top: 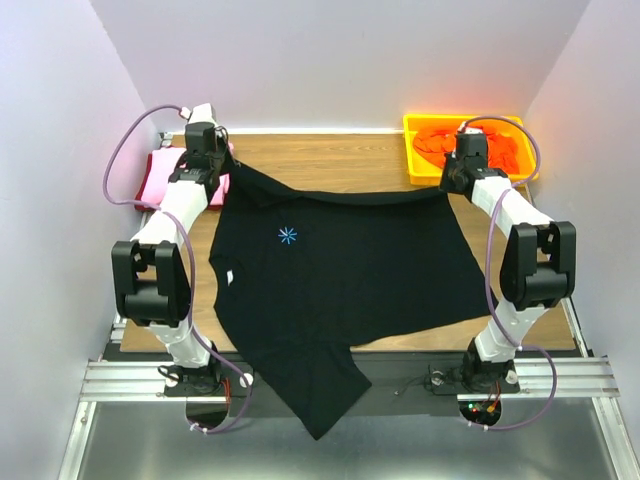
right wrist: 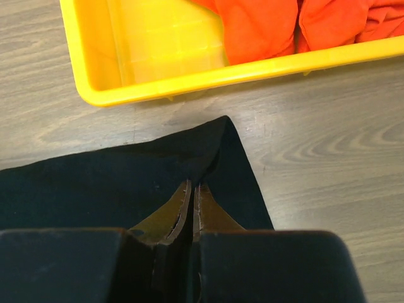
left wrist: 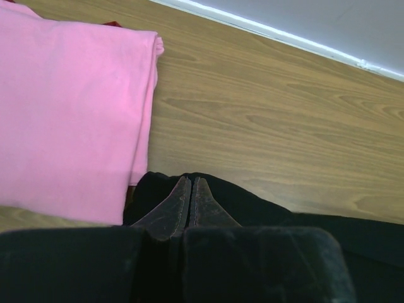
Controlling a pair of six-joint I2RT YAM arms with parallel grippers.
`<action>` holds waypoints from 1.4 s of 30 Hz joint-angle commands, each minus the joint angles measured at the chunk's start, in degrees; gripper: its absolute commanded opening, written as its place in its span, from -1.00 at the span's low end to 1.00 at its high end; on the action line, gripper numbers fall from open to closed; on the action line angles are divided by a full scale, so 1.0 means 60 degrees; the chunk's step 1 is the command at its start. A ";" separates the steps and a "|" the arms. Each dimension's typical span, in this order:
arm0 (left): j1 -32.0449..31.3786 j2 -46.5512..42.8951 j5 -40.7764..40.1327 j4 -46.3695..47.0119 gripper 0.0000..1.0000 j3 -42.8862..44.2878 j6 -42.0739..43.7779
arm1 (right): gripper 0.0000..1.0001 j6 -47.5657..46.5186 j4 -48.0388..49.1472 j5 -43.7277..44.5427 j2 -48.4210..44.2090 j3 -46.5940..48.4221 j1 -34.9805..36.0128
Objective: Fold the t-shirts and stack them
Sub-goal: Fold the tshirt
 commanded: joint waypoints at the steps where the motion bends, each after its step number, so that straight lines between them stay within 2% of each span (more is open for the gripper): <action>1: 0.0093 -0.0954 0.0206 0.0226 -1.00 -0.0193 -0.0888 | -0.99 -0.0173 0.0624 -0.0055 -0.0135 0.0425 -0.0266; 8: 0.0079 -0.3196 0.0206 -0.0038 -1.00 -0.2096 -0.2294 | -0.99 -0.0436 0.0624 0.0033 -0.0267 0.0659 -0.0457; 10: 0.0064 -0.4057 0.0571 -0.0038 -1.00 -0.2931 -0.2922 | -0.99 -0.0480 0.0610 0.0033 -0.0296 0.0732 -0.0674; 17: -0.0067 -0.6492 0.0850 -0.1149 -1.00 -0.5069 -0.4579 | -0.99 -0.0275 0.0609 -0.0202 -0.0516 0.0587 -0.0721; 25: -0.0112 -0.9010 0.1055 -0.2220 -1.00 -0.6711 -0.6440 | -0.99 -0.0202 0.0580 -0.0392 -0.0633 0.0382 -0.0735; 34: -0.0302 -1.0960 0.1334 -0.2806 -1.00 -0.8425 -0.8301 | -0.99 0.0076 0.0478 -0.0553 -0.0970 -0.0277 -0.0750; 42: -0.0302 -1.1123 0.1495 -0.2953 -1.00 -0.9217 -0.8522 | -0.97 0.1203 0.0229 -0.0744 -0.0941 -0.0965 -0.0969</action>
